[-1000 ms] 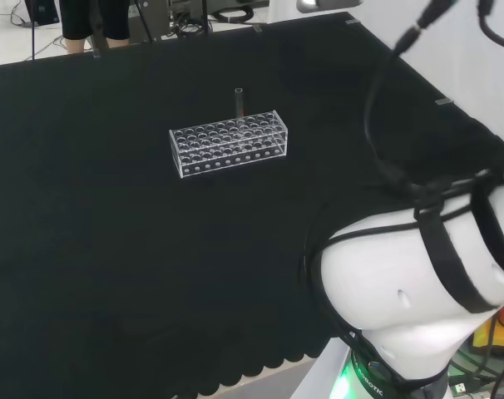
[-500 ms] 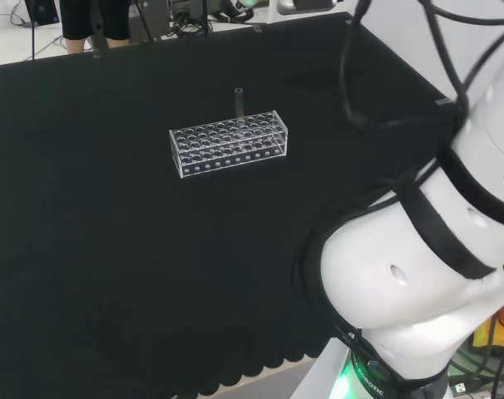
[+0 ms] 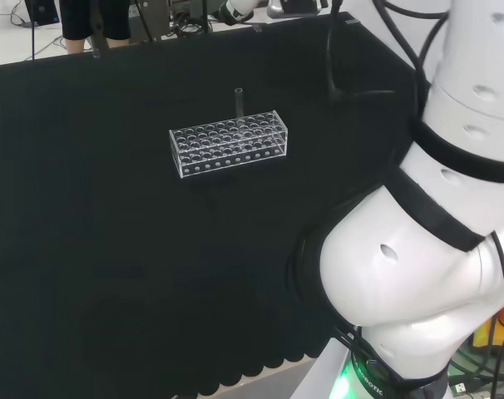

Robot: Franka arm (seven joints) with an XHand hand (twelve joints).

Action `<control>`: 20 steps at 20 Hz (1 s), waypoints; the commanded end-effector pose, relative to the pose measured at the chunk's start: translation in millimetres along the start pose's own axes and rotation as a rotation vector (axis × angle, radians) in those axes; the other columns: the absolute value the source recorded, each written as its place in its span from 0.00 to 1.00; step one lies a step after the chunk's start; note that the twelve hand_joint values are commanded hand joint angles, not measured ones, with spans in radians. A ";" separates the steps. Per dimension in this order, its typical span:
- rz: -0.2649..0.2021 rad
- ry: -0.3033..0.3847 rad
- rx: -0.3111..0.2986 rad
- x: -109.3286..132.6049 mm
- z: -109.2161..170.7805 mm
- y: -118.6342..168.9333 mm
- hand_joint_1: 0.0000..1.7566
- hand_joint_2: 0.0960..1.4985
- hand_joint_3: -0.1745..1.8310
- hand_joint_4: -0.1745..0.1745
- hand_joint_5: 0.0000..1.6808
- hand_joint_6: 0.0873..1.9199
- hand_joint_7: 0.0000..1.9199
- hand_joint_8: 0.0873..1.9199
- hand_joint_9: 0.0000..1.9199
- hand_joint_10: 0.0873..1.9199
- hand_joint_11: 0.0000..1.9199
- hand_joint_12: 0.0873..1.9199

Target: Pick up the test tube.

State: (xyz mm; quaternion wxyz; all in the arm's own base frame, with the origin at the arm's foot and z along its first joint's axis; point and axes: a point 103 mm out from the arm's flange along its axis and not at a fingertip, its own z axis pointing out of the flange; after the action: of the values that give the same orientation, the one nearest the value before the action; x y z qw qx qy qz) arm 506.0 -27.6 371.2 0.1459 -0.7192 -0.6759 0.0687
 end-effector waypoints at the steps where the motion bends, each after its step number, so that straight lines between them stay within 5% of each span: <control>1: 0.031 0.025 0.104 -17.1 28.7 43.9 0.41 0.71 0.00 0.19 0.22 0.00 0.14 0.44 0.15 0.46 0.09 0.81; 5: 0.045 0.030 0.168 -25.7 41.4 62.5 0.42 0.71 0.00 0.18 0.23 0.00 0.16 0.44 0.16 0.46 0.10 0.80; 20: 0.042 0.011 0.257 -28.3 94.4 109.5 0.45 0.71 0.00 0.18 0.23 0.01 0.18 0.44 0.18 0.45 0.10 0.80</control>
State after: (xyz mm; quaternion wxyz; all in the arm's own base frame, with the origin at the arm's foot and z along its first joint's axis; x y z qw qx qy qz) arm 579.1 -50.9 266.7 0.2277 -0.7116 -0.6501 0.1384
